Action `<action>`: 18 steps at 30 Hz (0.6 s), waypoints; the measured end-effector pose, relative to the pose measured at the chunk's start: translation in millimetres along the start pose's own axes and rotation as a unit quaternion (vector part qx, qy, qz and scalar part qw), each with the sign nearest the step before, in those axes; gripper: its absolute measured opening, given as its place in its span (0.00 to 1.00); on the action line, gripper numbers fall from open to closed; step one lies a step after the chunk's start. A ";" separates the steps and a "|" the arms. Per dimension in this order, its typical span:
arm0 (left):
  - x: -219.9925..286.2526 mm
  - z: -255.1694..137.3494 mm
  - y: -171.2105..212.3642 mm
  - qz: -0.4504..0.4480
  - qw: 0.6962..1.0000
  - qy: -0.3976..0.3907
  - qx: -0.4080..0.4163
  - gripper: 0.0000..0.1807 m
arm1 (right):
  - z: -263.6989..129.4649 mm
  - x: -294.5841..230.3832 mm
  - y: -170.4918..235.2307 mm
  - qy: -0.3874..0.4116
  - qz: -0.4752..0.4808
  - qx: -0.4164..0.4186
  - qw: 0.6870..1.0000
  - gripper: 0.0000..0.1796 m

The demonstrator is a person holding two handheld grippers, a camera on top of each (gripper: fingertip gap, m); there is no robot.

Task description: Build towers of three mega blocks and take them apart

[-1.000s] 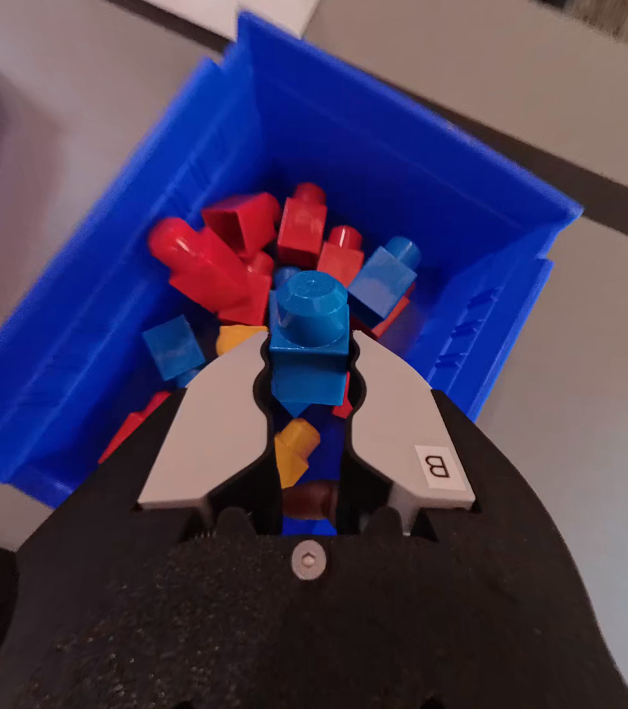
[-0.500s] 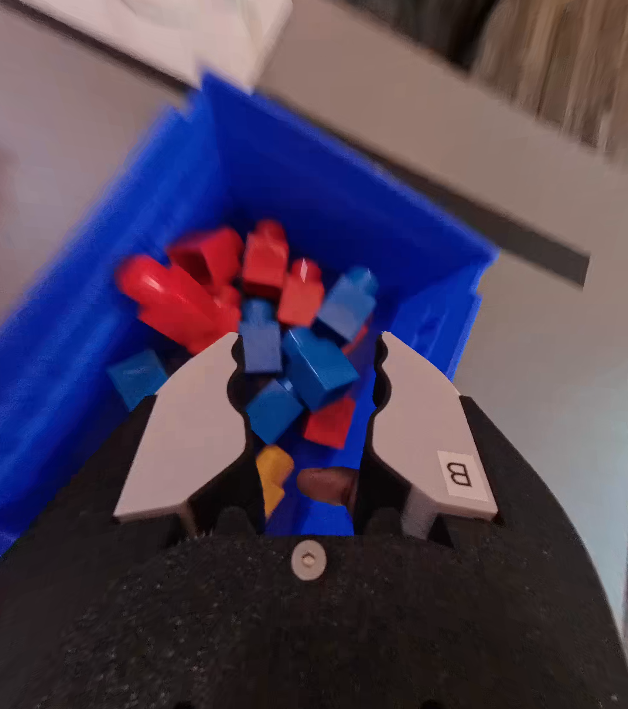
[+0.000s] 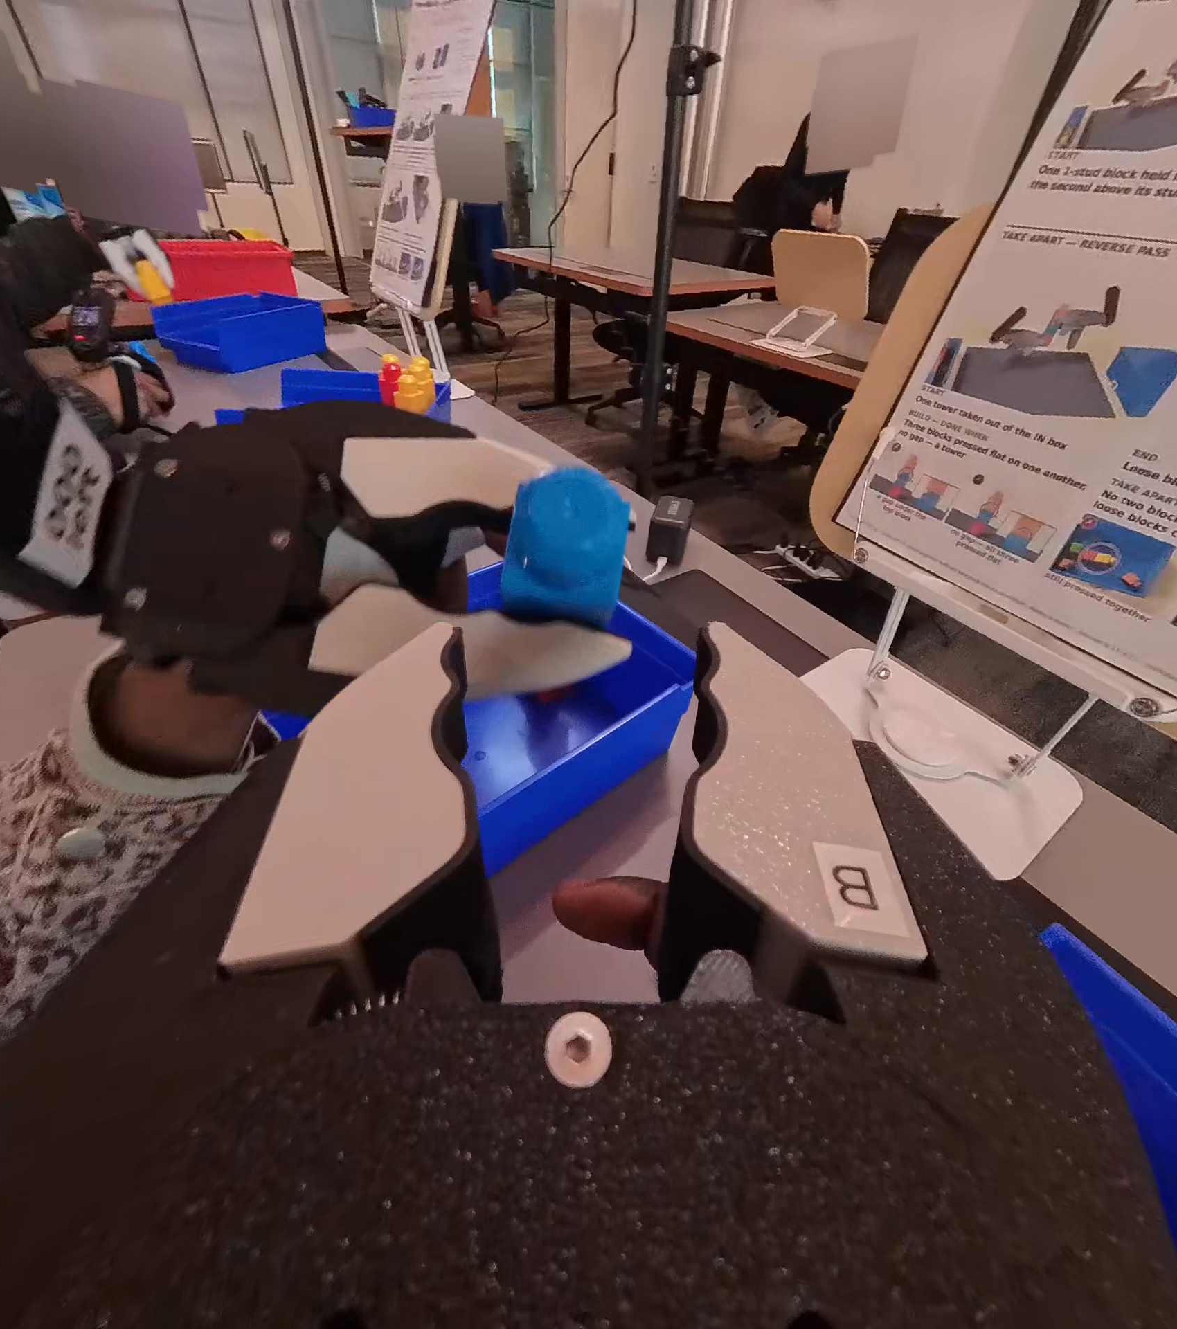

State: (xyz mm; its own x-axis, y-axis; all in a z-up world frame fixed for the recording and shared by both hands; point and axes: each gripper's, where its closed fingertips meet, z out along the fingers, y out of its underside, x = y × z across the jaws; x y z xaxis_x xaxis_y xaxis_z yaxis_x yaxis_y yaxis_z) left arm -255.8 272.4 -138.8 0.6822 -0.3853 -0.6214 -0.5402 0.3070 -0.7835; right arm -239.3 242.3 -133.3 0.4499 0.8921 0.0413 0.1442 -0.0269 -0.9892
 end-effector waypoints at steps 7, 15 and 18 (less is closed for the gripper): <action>36.5 5.9 -8.4 0.044 0.997 0.064 -0.006 0.23 | -12.1 11.8 1.0 0.028 -0.018 -0.004 0.999 0.20; -1.8 -15.2 -0.2 -0.073 0.995 0.063 0.019 0.27 | -100.2 50.0 119.1 0.033 -0.050 -0.293 0.954 0.20; -25.4 -24.2 11.8 -0.096 0.995 0.027 0.008 0.26 | -105.6 45.3 180.4 -0.062 0.041 -0.390 0.918 0.20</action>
State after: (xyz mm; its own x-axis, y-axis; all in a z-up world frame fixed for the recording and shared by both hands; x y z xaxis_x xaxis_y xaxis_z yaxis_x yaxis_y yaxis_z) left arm -291.4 264.7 -132.3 0.7448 -0.4837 -0.4597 -0.3940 0.2372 -0.8880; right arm -99.9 230.2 -295.0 0.3906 0.9158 -0.0935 0.7232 -0.3681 -0.5843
